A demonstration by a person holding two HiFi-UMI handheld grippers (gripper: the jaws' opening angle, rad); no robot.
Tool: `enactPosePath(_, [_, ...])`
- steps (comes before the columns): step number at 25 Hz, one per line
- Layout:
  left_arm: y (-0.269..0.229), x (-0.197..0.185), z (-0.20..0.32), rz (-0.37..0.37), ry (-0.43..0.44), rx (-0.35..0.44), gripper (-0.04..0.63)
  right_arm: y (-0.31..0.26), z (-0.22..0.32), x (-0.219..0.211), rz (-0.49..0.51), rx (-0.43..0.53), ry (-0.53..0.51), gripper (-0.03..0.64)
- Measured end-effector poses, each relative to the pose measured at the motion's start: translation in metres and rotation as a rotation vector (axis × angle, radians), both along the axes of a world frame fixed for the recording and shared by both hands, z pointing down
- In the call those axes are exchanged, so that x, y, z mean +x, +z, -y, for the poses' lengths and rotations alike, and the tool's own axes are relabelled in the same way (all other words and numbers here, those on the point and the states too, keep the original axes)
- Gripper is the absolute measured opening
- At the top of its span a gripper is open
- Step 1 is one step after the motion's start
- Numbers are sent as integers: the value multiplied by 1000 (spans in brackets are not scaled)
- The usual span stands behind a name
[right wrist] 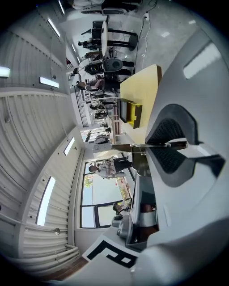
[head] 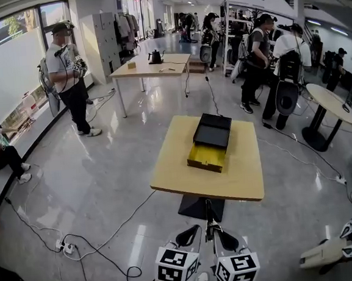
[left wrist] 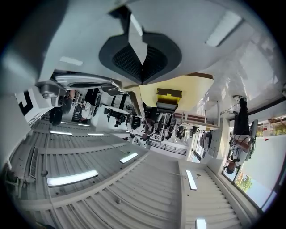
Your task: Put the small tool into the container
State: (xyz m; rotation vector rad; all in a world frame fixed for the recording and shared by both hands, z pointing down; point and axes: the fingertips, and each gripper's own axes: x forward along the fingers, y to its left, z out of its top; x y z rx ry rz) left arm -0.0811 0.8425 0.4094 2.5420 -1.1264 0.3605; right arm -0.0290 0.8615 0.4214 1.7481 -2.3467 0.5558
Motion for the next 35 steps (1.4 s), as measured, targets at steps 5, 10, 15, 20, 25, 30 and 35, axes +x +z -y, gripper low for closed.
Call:
enactPosePath(5, [8, 88, 71, 12, -21, -7, 2, 8, 73, 89, 10, -1, -19, 8])
enactPosePath(10, [-3, 189, 125, 28, -45, -7, 2, -2, 126, 189, 27, 0, -43, 8])
enactPosePath(15, [-5, 276, 148, 39, -55, 0, 2, -3, 150, 276, 31, 5, -53, 8])
enactPosePath(20, [-3, 334, 169, 29, -63, -9, 2, 0, 174, 335, 35, 2, -58, 8])
enactPosePath(25, [0, 378, 195, 35, -65, -14, 2, 2, 198, 381, 37, -1, -54, 8])
enactPosePath(30, [11, 403, 244, 39, -55, -20, 2, 16, 246, 405, 40, -16, -44, 8])
enactPosePath(35, [28, 400, 329, 37, -44, -31, 2, 32, 331, 404, 35, -27, -32, 8])
